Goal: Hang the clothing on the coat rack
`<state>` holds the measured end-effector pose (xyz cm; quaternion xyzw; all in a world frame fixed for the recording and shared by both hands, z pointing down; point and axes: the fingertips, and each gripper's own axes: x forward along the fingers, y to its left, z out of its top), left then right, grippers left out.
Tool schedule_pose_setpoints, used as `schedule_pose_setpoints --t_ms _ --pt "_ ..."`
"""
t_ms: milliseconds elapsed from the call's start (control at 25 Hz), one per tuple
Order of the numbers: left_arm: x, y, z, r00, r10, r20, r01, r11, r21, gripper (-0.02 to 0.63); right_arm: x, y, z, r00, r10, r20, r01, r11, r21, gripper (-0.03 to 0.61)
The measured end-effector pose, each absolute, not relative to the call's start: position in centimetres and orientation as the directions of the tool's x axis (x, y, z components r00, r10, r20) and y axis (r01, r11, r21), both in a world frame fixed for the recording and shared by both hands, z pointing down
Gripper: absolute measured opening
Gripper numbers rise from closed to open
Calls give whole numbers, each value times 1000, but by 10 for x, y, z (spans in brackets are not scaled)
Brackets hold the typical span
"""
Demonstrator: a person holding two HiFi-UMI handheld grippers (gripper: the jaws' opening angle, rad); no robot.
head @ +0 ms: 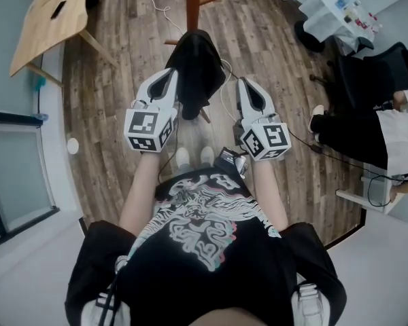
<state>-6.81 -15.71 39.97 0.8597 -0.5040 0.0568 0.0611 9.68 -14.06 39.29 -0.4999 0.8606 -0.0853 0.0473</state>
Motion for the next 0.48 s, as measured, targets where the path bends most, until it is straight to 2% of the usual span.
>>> schedule_pose_setpoints --t_ms 480 --pt "-74 -153 398 470 -867 163 -882 -467 60 -11 102 -138 390 -463 -886 -9 -869 455 -194 -2"
